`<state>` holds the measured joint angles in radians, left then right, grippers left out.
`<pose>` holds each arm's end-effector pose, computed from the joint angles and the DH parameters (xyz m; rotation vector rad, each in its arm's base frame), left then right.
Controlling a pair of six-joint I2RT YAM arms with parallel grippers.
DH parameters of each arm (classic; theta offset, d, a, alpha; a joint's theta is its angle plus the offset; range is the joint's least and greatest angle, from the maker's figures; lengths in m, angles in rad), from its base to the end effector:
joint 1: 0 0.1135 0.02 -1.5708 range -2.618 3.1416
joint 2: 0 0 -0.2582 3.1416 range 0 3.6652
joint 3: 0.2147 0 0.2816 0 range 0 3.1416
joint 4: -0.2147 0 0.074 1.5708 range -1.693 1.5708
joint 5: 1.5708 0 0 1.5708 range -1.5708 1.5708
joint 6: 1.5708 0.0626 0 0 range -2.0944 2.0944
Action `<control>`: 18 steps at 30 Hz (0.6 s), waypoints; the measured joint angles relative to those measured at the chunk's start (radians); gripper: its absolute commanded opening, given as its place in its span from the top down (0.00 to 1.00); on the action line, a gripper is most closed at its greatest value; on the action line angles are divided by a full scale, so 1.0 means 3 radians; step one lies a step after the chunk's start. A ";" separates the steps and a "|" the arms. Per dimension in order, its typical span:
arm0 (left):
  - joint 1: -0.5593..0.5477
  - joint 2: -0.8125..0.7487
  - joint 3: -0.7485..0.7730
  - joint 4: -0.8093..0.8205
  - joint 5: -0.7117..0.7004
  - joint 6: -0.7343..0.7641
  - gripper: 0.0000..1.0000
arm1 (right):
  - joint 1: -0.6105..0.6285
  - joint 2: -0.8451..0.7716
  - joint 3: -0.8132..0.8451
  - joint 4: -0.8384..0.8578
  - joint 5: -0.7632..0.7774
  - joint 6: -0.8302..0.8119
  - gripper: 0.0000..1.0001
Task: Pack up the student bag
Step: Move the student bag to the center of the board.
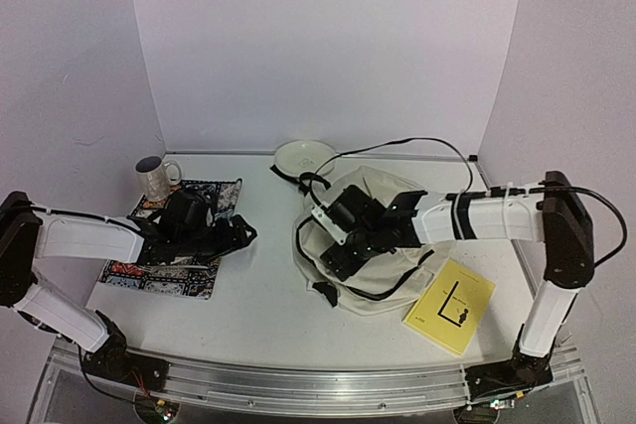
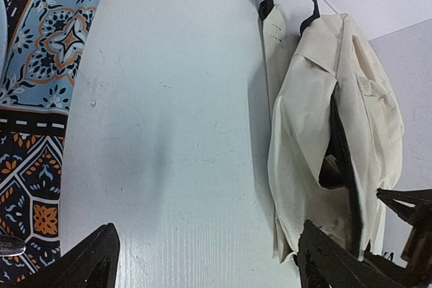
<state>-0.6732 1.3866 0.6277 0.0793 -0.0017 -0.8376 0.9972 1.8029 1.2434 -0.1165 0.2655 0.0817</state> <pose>0.2502 -0.1994 0.1357 -0.1962 2.3703 -0.7774 0.2576 0.3684 0.1855 -0.8575 2.0640 0.2942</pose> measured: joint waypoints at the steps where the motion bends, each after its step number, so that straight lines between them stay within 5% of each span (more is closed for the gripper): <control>1: 0.0004 -0.0003 -0.0006 -0.0004 -0.0005 -0.0001 0.07 | 0.0009 0.0095 0.0005 -0.0006 0.0066 0.0005 0.13; 18: 0.0007 -0.0058 -0.0100 -0.0002 0.0000 -0.0004 0.07 | -0.0907 0.0302 0.0215 -0.0106 0.0517 -0.0009 0.08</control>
<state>-0.6712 1.3693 0.5976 0.0788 -0.0016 -0.8387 0.7252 1.8936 1.3080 -0.1482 0.4206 0.0790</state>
